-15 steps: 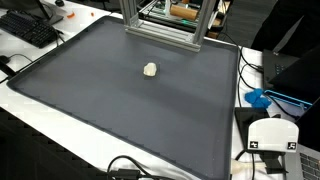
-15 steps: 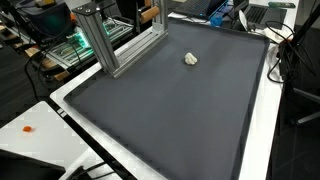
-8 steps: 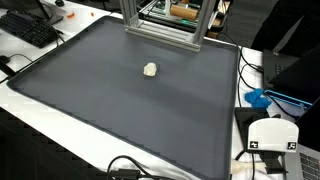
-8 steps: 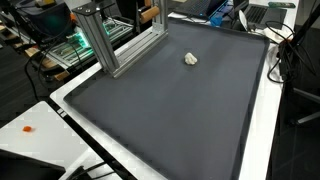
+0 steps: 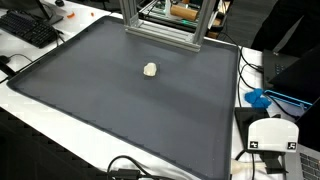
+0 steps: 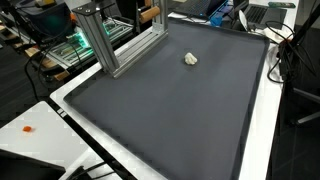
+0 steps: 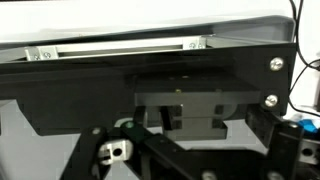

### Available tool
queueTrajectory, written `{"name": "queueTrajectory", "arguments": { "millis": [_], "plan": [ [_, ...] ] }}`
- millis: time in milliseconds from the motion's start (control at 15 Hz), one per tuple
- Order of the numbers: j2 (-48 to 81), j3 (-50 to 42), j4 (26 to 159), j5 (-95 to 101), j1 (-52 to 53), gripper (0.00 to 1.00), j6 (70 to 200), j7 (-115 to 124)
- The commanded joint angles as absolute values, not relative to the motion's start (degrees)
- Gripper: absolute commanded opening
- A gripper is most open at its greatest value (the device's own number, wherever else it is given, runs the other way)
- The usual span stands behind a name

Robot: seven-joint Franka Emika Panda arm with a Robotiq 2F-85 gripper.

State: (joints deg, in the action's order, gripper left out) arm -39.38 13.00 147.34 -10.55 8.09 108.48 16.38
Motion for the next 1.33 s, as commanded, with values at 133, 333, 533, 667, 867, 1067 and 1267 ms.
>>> {"name": "queueTrajectory", "arguments": {
  "millis": [133, 333, 533, 667, 867, 1067, 1267],
  "plan": [
    [-39.72, 12.76, 148.71, -11.06, 9.2, 1.0, 108.85, 14.15],
    [-39.64, 13.05, 149.04, -10.65, 9.01, 1.0, 109.65, 13.97],
    [-39.52, 13.48, 149.51, -10.17, 9.03, 1.0, 110.38, 13.92],
    [-39.49, 13.8, 149.85, -9.96, 9.09, 1.0, 111.01, 13.89],
    [-39.41, 14.2, 150.39, -9.7, 9.16, 1.0, 112.1, 13.94],
    [-39.38, 14.47, 150.89, -9.38, 9.17, 1.0, 113.8, 14.03],
    [-39.05, 14.74, 151.37, -8.92, 9.16, 0.98, 114.78, 14.16]
  ]
}}
